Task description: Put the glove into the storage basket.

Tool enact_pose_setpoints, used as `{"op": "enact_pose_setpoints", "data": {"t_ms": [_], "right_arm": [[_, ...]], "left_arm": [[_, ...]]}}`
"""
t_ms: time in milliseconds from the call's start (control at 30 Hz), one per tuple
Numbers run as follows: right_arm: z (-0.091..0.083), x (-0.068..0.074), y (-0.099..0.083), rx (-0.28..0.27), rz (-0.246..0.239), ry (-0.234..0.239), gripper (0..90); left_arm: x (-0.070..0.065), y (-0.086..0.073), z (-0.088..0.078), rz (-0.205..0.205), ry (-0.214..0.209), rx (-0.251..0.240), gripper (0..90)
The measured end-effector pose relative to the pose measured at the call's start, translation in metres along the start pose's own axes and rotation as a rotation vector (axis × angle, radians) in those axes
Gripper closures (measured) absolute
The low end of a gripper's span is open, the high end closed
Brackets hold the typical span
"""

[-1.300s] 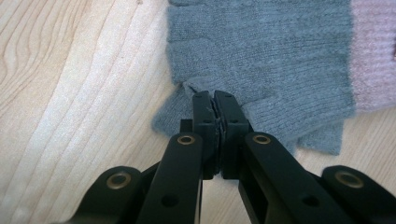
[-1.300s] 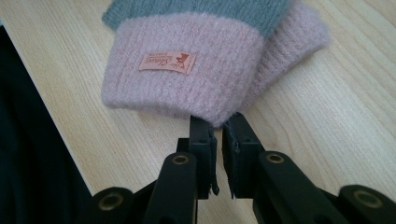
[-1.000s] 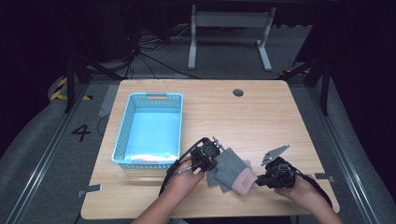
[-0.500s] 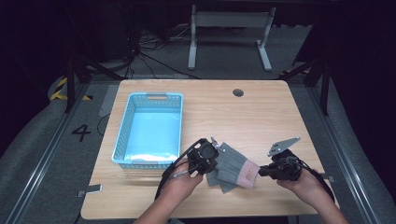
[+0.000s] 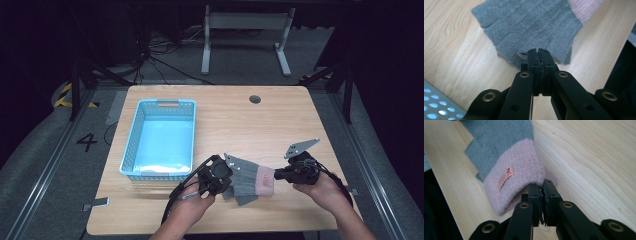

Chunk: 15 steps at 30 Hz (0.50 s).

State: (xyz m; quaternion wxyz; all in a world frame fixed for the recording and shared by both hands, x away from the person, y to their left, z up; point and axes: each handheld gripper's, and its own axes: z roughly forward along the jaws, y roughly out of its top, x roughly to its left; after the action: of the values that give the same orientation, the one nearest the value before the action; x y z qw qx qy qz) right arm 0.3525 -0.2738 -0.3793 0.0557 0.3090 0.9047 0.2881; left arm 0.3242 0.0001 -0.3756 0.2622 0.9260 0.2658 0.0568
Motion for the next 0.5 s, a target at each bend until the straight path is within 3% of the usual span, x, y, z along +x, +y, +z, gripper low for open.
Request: {"op": "enact_pose_setpoints", "data": {"t_ms": [233,333,500], "right_arm": [[0.006,-0.003,0.007,0.004,-0.009,0.009,86.5],[0.011,-0.006,0.008,0.012,-0.009,0.016,86.5],[0.017,-0.011,0.008,0.03,0.002,0.022,86.5]], "left_arm": [[-0.004,-0.004,-0.001,-0.003,-0.008,0.02,89.4],[-0.004,-0.005,0.002,-0.01,-0.03,0.03,89.4],[-0.008,-0.004,0.008,0.004,-0.044,0.046,89.3]]}}
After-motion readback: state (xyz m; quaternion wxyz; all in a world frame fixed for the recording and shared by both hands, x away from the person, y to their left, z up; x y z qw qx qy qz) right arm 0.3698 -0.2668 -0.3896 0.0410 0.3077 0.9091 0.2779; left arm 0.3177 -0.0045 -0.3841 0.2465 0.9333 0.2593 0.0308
